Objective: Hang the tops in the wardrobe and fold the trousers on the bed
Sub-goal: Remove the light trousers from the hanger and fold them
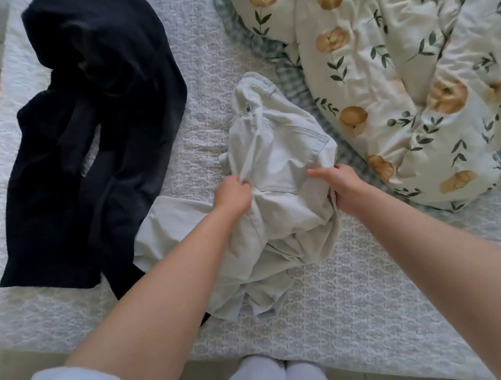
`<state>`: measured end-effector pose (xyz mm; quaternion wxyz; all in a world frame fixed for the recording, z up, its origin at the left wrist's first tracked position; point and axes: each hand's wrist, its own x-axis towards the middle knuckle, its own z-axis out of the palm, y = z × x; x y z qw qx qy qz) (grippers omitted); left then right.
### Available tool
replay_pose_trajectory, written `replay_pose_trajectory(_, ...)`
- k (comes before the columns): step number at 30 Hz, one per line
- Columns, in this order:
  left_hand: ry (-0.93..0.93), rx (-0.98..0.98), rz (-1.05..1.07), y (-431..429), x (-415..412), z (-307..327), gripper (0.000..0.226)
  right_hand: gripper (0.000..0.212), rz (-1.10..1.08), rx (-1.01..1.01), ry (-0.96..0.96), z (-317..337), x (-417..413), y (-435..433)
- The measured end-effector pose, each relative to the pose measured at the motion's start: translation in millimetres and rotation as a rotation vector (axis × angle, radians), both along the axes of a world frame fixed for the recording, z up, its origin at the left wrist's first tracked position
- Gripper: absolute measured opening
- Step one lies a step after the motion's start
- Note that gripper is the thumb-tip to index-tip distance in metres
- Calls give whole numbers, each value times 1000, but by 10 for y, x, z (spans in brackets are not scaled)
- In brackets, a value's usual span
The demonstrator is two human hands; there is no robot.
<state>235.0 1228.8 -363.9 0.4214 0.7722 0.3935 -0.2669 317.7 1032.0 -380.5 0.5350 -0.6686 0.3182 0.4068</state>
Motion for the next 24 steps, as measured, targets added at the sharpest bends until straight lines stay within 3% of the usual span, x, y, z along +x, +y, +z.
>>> replay_pose_trajectory(5, -12, -162, 462, 327, -181, 31, 23, 60, 19, 150, 62, 213, -1, -90)
replay_pose_trajectory(8, -32, -235, 617, 389, -335, 127, 24, 50, -6, 164, 73, 406, -68, -68)
replay_pose_trajectory(11, -55, -289, 715, 440, -487, 269, 26, 75, 40, 180, 96, 564, -159, -90)
replay_pose_trajectory(13, -61, -341, 743, 499, -587, 380, 53, 83, 52, 129, 71, 664, -220, -138)
replay_pose_trajectory(20, -95, -267, 628, 719, -1088, 792, 83, 14, 87, 16, -165, 1087, -621, -442)
replay_pose_trajectory(21, -98, -245, 584, 722, -1176, 858, 76, 11, 122, -2, -195, 1157, -696, -480)
replay_pose_trajectory(24, -136, -210, 429, 582, -1410, 1121, 23, 14, 217, -75, -264, 1361, -953, -566)
